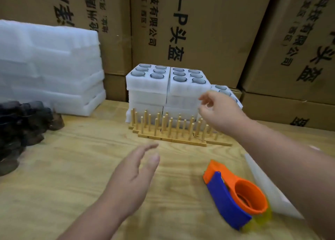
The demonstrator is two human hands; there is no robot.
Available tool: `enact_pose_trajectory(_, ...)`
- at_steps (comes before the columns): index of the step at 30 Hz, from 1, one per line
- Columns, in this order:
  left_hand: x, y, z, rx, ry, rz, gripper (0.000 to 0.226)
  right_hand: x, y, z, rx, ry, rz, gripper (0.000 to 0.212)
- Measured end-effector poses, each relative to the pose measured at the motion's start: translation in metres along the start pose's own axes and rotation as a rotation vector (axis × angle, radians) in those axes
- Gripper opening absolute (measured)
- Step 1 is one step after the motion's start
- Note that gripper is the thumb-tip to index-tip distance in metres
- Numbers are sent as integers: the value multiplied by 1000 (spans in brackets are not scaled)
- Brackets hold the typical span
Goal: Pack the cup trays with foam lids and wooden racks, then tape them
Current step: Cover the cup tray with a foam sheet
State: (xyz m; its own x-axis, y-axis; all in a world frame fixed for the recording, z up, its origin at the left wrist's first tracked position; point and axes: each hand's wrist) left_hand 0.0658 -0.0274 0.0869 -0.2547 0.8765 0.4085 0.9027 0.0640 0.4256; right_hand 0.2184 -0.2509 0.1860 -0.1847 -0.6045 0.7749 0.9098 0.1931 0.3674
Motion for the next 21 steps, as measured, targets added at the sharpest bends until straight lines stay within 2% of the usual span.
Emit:
enact_pose_trajectory(3, -35, -29, 53, 44, 257, 126, 29, -1, 41, -5, 13, -163, -4, 51)
enact_pose_trajectory(5, -47, -33, 60, 82, 562, 273, 35, -6, 64, -7, -3, -259, 54, 64)
enact_pose_trajectory(6, -51, -37, 58, 100, 650, 380, 43, -10, 74, -7, -21, -294, 94, 68)
enact_pose_trajectory(7, -57, -38, 58, 71, 698, 409, 52, -14, 83, -8, -37, -333, 129, 70)
enact_pose_trajectory(12, -63, -27, 63, 136, 824, 485, 61, -32, 121, -6, -88, -518, 187, 68)
enact_pose_trajectory(17, -62, -22, 60, 136, 888, 490, 62, -44, 145, -4, -78, -637, 195, 50)
enact_pose_trajectory(21, -60, -21, 62, 141, 866, 527, 60, -50, 150, -2, -53, -581, 229, 61)
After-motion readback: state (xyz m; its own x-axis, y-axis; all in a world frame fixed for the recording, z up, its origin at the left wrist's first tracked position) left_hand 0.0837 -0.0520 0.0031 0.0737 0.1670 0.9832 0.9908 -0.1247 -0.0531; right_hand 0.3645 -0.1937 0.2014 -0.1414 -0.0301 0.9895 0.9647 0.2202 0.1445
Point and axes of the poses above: each hand's wrist, its own y-axis towards the middle knuckle, its own x-axis out of the back of the hand, z = x × y, and after that the axes turned 3 degrees about y, right-handed
